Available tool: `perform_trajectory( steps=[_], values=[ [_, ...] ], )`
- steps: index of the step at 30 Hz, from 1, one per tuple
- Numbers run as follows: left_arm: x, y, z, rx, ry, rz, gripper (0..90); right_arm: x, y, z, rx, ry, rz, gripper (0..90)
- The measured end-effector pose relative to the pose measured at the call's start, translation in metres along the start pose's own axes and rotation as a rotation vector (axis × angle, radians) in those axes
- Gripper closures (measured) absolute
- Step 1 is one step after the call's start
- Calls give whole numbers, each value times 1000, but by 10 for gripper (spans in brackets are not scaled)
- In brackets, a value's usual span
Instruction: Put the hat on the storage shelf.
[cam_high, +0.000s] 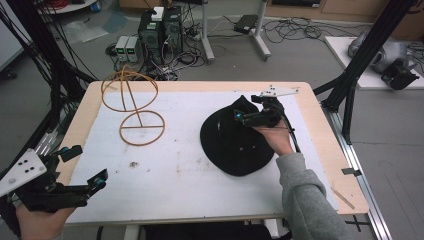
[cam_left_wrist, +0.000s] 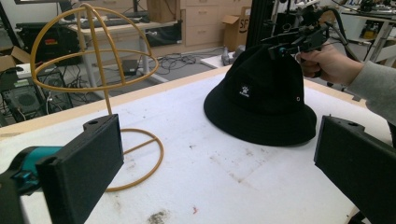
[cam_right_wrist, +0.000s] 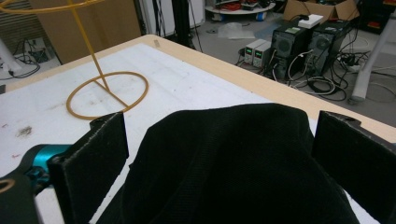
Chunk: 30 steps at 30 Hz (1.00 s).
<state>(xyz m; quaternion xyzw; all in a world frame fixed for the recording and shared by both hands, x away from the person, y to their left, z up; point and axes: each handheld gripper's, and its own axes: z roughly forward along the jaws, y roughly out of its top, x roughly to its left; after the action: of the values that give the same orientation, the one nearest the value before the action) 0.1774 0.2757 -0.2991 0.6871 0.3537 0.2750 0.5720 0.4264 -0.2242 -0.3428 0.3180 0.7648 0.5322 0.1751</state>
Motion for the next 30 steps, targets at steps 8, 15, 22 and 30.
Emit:
perform_trajectory(
  steps=[8, 15, 22, 30],
  values=[
    [0, 0, 0, 1, 1, 1, 17, -1, 0, -1, -6, -10, 6, 56],
    [0, 1, -2, -9, 6, 3, 17, 1, -2, 0, 4, 1, -10, 255],
    [0, 0, 0, -2, 9, 3, 17, 0, -4, -1, 11, 4, -11, 500],
    [1, 1, -5, -12, 20, -2, 17, -3, -4, -2, 42, 21, 2, 828]
  ],
)
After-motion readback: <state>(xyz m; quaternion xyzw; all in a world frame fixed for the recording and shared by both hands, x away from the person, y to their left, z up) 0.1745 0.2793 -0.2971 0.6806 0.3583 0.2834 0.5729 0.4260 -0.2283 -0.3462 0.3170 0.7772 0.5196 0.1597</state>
